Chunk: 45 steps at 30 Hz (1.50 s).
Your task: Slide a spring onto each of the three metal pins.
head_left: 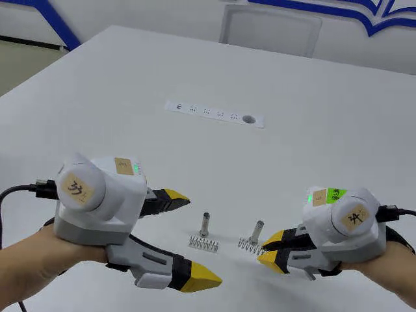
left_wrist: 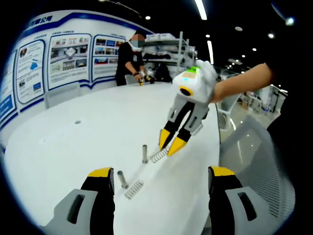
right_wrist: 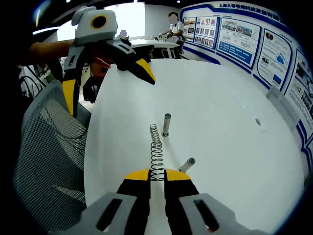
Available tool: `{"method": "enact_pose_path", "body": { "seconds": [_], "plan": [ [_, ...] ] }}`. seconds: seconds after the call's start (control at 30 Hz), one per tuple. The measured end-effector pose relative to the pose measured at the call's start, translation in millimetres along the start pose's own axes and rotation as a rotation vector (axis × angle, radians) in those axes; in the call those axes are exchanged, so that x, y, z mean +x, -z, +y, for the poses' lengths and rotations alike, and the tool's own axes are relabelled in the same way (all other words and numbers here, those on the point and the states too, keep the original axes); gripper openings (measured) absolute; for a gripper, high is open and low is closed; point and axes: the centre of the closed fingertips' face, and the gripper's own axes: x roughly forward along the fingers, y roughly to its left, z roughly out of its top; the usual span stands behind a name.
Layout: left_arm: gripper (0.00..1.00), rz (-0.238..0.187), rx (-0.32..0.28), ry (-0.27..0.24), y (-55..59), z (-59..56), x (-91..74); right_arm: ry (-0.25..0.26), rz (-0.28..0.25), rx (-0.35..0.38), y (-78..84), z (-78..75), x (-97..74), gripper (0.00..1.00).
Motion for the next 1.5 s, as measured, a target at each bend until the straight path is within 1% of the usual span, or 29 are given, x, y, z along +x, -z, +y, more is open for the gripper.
{"method": "enact_pose_path", "body": {
  "seconds": [0.07,0.2,0.3,0.37,0.4,0.47,0.57,0.67,0.8,0.87,0.93,1.0,1.07,1.2,1.37,1.47,1.5],
  "plan": [
    [0.77,0.003,0.013,0.004,-2.1,-2.0,3.6,0.001,-0.012,-0.025,-9.2,1.7,-8.5,0.11],
    [0.68,-0.003,0.029,0.001,-7.6,-4.9,9.5,-0.002,-0.013,-0.068,-20.3,7.9,-21.0,0.11],
    [0.62,0.002,0.052,-0.028,-9.3,-2.1,14.3,-0.012,-0.017,-0.081,-27.0,15.2,-26.6,0.11],
    [0.57,0.006,0.064,-0.018,-9.9,-4.9,16.7,-0.021,-0.022,-0.090,-31.8,21.3,-28.1,0.11],
    [0.55,0.010,0.069,-0.007,-10.1,-7.5,18.1,-0.024,-0.025,-0.100,-34.3,24.3,-28.6,0.11],
    [0.52,0.021,0.086,0.013,-9.6,-11.9,20.1,-0.034,-0.032,-0.108,-38.5,29.6,-29.3,0.11],
    [0.49,0.031,0.108,0.027,-9.8,-16.3,21.2,-0.044,-0.030,-0.132,-40.6,36.2,-29.0,0.11],
    [0.46,0.024,0.107,0.040,-12.3,-19.0,21.4,-0.057,-0.030,-0.144,-41.4,41.2,-28.8,0.11],
    [0.39,0.020,0.112,0.050,-16.5,-22.7,21.5,-0.074,-0.055,-0.125,-47.9,46.9,-31.1,0.11],
    [0.37,0.023,0.117,0.049,-17.5,-22.6,21.4,-0.074,-0.054,-0.137,-49.7,47.9,-31.8,0.11],
    [0.35,0.016,0.114,0.054,-20.4,-23.5,20.9,-0.076,-0.052,-0.145,-51.0,48.4,-32.7,0.11],
    [0.30,0.016,0.113,0.062,-21.9,-24.9,20.5,-0.080,-0.056,-0.154,-52.9,49.7,-34.3,0.11],
    [0.27,0.022,0.115,0.071,-21.8,-26.5,20.2,-0.081,-0.055,-0.162,-53.5,49.6,-35.2,0.11],
    [0.17,0.036,0.128,0.099,-19.6,-32.5,19.4,-0.080,-0.054,-0.170,-53.6,49.2,-36.9,0.11],
    [0.15,0.045,0.123,0.121,-18.8,-37.7,18.9,-0.091,-0.054,-0.183,-53.7,53.2,-40.0,0.11],
    [0.15,0.069,0.153,0.127,-16.2,-40.3,19.8,-0.102,-0.064,-0.171,-55.4,56.0,-42.0,0.11],
    [0.14,0.092,0.186,0.135,-13.1,-41.8,19.9,-0.110,-0.065,-0.173,-55.8,58.0,-42.7,0.11]
  ]
}}
